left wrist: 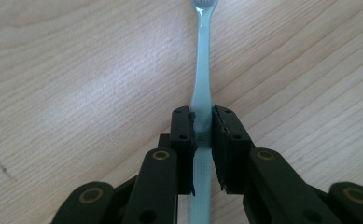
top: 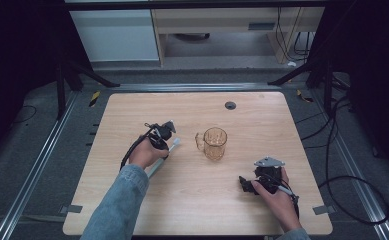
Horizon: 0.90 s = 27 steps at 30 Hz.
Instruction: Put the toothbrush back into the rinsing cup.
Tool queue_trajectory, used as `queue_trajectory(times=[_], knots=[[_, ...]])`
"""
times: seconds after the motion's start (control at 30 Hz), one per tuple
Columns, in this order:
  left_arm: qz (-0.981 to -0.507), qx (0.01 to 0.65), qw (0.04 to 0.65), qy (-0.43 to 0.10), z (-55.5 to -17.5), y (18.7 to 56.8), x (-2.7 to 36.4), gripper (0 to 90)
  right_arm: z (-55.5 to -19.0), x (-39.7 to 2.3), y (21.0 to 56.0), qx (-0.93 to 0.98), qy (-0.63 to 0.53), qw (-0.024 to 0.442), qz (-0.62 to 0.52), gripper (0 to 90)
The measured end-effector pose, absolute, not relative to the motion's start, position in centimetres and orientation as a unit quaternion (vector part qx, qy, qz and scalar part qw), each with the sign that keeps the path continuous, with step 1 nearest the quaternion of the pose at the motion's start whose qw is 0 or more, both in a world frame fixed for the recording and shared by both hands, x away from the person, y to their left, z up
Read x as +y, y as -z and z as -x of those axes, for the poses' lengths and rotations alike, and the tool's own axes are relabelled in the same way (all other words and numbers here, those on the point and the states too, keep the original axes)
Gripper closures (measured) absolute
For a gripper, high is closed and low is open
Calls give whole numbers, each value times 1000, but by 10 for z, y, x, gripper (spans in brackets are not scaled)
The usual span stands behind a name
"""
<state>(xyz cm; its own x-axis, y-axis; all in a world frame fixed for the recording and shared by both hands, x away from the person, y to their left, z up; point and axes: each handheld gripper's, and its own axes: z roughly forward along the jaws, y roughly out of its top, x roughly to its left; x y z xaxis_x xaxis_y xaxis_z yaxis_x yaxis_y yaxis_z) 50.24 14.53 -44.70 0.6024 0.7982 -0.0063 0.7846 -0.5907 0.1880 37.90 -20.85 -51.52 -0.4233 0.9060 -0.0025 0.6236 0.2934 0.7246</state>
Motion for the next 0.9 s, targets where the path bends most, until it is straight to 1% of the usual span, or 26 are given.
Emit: queue_trajectory(times=[0.1, 0.2, 0.33, 0.63, 0.9], knots=[[-893, 436, 97, -50, -501, 440, 142, 783, -379, -209, 515, 776, -332, 213, -492, 4], [-893, 428, 125, -59, -500, 429, 139, 783, -379, -209, 515, 776, -332, 213, -492, 4], [-886, 420, 180, -76, -497, 414, 140, 783, -379, -209, 515, 776, -332, 213, -491, 4], [-878, 411, 226, -93, -494, 404, 140, 783, -379, -209, 515, 776, -332, 213, -491, 4], [-864, 405, 279, -109, -494, 397, 138, 783, -379, -209, 515, 776, -332, 213, -492, 4]])
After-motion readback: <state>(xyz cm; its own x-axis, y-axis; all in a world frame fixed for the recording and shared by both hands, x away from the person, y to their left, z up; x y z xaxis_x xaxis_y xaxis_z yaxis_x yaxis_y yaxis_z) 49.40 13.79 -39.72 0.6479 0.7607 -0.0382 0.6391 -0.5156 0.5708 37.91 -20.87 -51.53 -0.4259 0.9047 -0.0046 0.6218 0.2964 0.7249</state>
